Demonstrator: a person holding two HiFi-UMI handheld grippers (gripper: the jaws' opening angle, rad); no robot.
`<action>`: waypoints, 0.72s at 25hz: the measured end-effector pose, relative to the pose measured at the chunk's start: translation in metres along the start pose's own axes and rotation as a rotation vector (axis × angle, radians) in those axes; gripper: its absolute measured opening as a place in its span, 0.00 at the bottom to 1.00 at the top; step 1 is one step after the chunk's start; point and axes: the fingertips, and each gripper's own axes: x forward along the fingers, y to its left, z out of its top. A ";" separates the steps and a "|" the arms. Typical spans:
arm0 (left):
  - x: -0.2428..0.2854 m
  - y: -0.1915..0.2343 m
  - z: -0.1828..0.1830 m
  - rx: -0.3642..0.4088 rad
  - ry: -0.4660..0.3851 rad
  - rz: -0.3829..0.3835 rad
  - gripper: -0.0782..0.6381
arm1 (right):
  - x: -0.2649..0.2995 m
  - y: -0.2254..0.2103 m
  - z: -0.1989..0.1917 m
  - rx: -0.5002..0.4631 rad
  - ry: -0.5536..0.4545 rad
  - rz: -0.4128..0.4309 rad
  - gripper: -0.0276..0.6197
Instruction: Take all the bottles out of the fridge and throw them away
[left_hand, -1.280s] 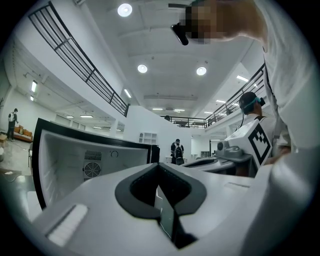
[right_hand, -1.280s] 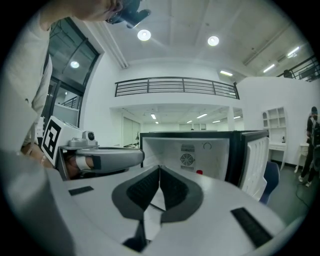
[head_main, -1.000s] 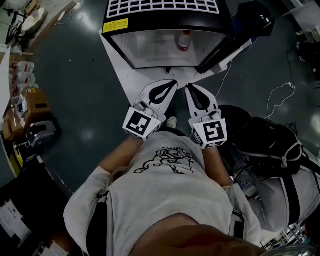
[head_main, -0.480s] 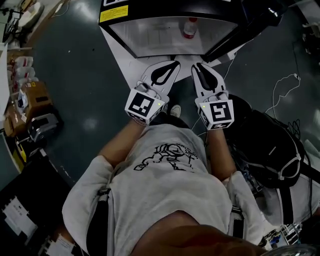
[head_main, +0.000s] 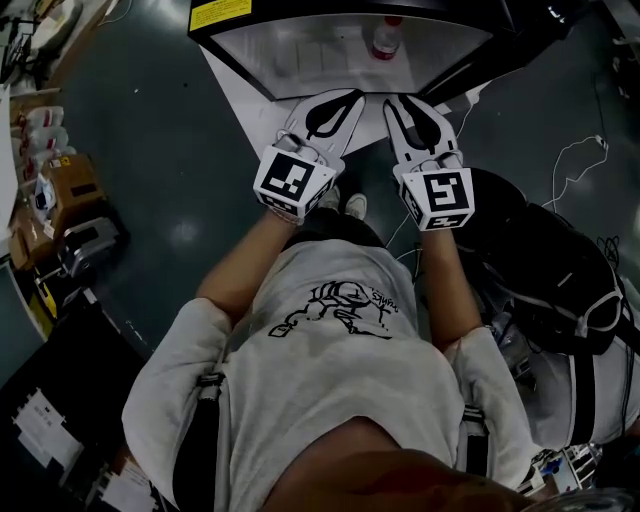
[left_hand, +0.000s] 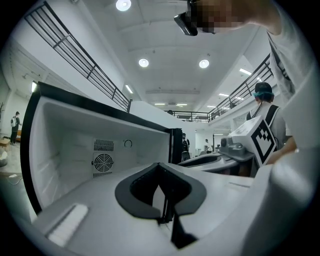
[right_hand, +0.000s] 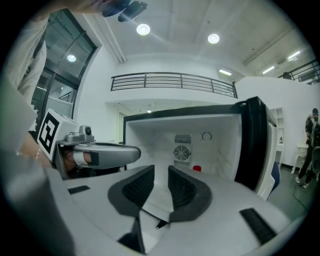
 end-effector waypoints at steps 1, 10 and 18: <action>0.002 0.002 -0.001 0.002 0.000 0.002 0.12 | 0.002 -0.002 -0.001 -0.003 0.001 -0.002 0.12; 0.021 0.024 -0.012 0.010 0.002 0.016 0.12 | 0.026 -0.028 -0.005 -0.023 0.005 -0.026 0.16; 0.040 0.037 -0.028 -0.012 0.001 0.036 0.12 | 0.053 -0.056 -0.020 -0.008 0.015 -0.065 0.20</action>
